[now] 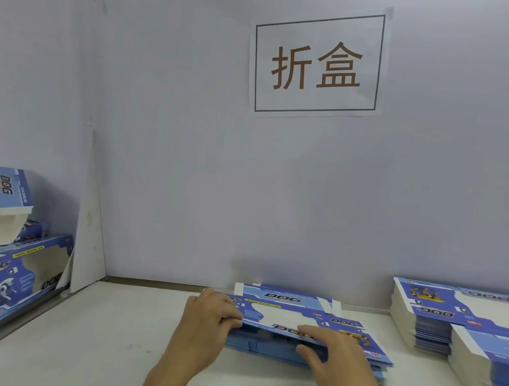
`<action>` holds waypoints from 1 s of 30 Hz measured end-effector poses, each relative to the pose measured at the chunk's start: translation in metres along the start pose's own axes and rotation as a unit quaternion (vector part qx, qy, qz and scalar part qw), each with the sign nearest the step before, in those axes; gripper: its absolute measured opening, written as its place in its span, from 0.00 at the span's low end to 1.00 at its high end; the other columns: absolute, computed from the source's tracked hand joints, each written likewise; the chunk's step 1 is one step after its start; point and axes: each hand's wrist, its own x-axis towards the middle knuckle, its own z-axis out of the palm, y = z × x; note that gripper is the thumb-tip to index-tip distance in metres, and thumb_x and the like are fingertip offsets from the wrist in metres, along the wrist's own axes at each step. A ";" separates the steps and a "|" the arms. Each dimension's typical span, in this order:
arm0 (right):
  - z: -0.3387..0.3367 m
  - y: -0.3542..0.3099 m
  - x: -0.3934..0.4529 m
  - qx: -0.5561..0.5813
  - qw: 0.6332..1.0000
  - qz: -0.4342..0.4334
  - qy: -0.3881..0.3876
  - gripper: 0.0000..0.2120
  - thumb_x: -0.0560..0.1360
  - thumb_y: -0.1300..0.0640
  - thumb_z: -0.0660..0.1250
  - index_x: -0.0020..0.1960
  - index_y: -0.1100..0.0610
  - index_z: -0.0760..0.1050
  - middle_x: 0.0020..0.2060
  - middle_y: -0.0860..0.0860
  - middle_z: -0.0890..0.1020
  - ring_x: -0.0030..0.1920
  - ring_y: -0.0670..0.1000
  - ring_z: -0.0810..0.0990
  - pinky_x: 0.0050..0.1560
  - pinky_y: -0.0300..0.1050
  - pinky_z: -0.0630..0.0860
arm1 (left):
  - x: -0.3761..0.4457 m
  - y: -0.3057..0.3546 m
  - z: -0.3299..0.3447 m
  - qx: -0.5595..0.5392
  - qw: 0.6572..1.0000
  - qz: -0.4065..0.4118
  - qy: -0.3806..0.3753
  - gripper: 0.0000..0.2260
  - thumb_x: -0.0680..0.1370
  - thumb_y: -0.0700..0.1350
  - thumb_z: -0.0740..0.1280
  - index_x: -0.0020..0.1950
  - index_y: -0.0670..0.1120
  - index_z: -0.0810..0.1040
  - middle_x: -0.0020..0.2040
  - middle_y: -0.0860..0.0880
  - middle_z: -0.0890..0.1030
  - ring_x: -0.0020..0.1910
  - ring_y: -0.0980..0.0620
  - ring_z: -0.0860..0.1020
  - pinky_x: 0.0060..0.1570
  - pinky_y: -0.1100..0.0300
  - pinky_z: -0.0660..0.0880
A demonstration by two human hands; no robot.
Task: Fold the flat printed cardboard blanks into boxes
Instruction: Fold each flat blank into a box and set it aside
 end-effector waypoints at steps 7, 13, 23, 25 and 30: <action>0.000 0.002 0.001 -0.006 0.998 0.002 0.067 0.17 0.80 0.45 0.65 0.68 0.36 0.73 0.63 0.40 0.79 0.58 0.44 0.76 0.62 0.41 0.73 | 0.005 0.023 -0.007 0.090 0.983 0.108 0.120 0.14 0.64 0.35 0.82 0.36 0.49 0.81 0.36 0.57 0.80 0.38 0.52 0.79 0.43 0.59 0.67; -0.003 0.004 0.001 -0.018 0.992 0.006 0.129 0.15 0.82 0.48 0.60 0.66 0.38 0.77 0.60 0.41 0.82 0.59 0.48 0.79 0.58 0.41 0.75 | 0.007 0.026 -0.005 0.055 0.969 0.104 0.215 0.09 0.74 0.49 0.75 0.54 0.53 0.83 0.58 0.53 0.81 0.62 0.54 0.70 0.57 0.54 0.62; -0.009 0.009 0.002 0.017 0.985 0.052 0.167 0.18 0.81 0.47 0.60 0.71 0.45 0.73 0.59 0.49 0.83 0.55 0.49 0.81 0.55 0.41 0.78 | -0.003 -0.001 0.018 -0.127 0.939 -0.307 0.093 0.34 0.76 0.57 0.69 0.77 0.48 0.60 0.76 0.46 0.67 0.72 0.50 0.67 0.66 0.50 0.73; -0.009 0.010 0.003 0.027 0.984 0.055 0.168 0.19 0.81 0.47 0.61 0.71 0.46 0.73 0.59 0.49 0.84 0.55 0.49 0.81 0.55 0.42 0.79 | -0.003 -0.009 0.028 -0.064 0.928 -0.364 -0.037 0.38 0.76 0.64 0.65 0.79 0.47 0.56 0.79 0.45 0.61 0.76 0.46 0.64 0.68 0.48 0.71; -0.004 0.008 0.003 0.068 0.977 0.043 0.198 0.16 0.79 0.48 0.63 0.65 0.45 0.79 0.53 0.50 0.85 0.48 0.49 0.80 0.48 0.42 0.79 | 0.000 -0.030 0.062 0.081 0.912 -0.316 -0.251 0.41 0.77 0.73 0.49 0.81 0.53 0.39 0.82 0.48 0.42 0.81 0.44 0.44 0.75 0.41 0.52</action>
